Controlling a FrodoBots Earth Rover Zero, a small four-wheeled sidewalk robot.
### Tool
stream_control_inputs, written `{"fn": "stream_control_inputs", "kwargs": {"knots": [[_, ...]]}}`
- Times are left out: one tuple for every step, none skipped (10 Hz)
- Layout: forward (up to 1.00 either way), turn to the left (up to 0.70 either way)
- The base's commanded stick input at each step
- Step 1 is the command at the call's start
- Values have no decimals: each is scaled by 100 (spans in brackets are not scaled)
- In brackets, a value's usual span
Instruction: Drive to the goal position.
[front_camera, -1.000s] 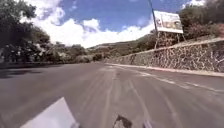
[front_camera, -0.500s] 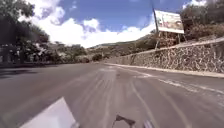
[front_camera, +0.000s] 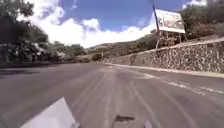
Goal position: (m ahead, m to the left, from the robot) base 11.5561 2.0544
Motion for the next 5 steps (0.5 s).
{"fn": "stream_control_inputs", "kwargs": {"knots": [[45,0],[45,0],[45,0],[45,0],[45,0]]}}
